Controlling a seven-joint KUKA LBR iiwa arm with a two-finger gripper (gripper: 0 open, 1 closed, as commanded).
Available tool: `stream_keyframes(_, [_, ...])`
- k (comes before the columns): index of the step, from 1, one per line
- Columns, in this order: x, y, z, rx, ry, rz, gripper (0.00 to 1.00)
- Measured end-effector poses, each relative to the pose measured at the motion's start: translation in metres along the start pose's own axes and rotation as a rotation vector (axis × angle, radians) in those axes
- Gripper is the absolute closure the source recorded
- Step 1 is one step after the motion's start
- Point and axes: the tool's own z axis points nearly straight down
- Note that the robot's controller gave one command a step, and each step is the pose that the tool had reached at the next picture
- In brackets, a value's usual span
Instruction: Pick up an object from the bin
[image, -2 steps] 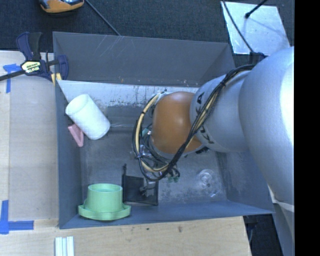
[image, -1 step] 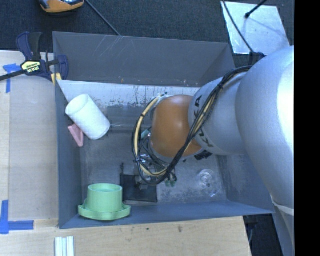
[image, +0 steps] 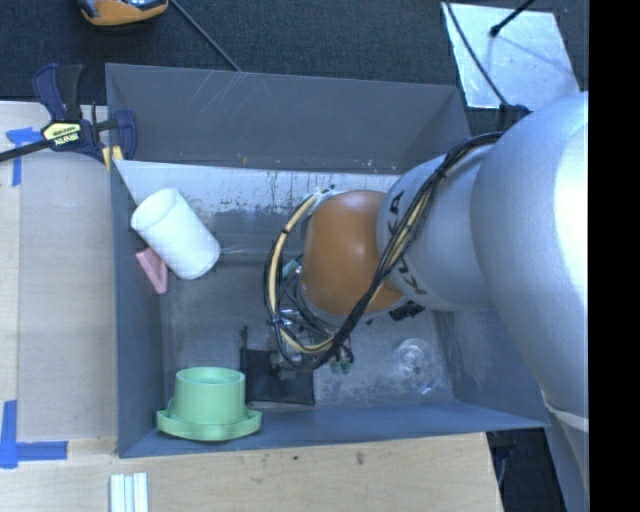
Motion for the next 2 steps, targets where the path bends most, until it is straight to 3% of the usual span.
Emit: stream_keyframes(2, [0.0018,-0.0004,-0.0098,0.0,0.003,0.0,1.0])
